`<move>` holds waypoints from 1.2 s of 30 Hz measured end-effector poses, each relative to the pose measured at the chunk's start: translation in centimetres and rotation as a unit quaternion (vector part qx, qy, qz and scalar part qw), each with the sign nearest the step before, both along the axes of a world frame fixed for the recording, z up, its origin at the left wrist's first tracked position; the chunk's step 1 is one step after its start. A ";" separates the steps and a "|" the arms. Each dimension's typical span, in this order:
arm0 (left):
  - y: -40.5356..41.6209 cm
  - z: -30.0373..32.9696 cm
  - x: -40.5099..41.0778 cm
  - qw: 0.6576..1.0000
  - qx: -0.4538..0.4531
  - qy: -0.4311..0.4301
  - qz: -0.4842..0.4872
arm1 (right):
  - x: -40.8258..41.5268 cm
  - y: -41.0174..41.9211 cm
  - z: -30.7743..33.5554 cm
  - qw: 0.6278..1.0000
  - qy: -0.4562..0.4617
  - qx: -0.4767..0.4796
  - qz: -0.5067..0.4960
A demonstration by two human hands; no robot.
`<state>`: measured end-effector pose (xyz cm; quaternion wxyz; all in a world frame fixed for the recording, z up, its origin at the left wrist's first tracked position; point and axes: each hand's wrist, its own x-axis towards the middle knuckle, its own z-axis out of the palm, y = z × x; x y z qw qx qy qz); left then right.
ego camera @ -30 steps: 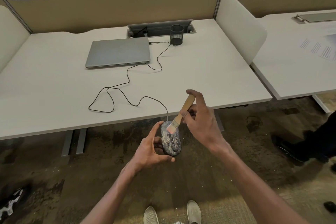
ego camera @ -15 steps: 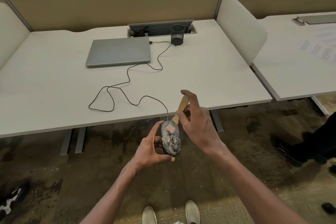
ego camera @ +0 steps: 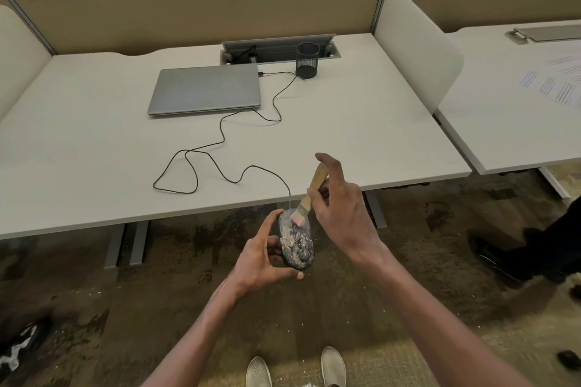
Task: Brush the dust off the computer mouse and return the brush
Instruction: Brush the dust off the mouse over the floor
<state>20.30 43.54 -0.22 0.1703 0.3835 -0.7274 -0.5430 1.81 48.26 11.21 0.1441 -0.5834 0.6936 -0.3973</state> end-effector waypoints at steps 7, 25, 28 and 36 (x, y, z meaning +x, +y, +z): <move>-0.2 0.0 0.2 1.000 -0.007 -0.007 0.003 | -0.9 0.5 -0.3 0.999 0.022 -0.007 -0.042; -0.6 0.0 0.0 1.000 -0.001 -0.004 -0.001 | -0.6 1.3 -1.2 0.997 -0.042 -0.020 -0.062; -0.6 -0.1 0.2 1.000 -0.004 -0.004 0.001 | -1.0 1.4 -1.7 0.996 -0.023 -0.012 -0.081; -0.8 -0.3 0.2 1.000 -0.008 0.000 0.011 | -0.9 1.9 -1.5 0.992 -0.060 -0.029 -0.104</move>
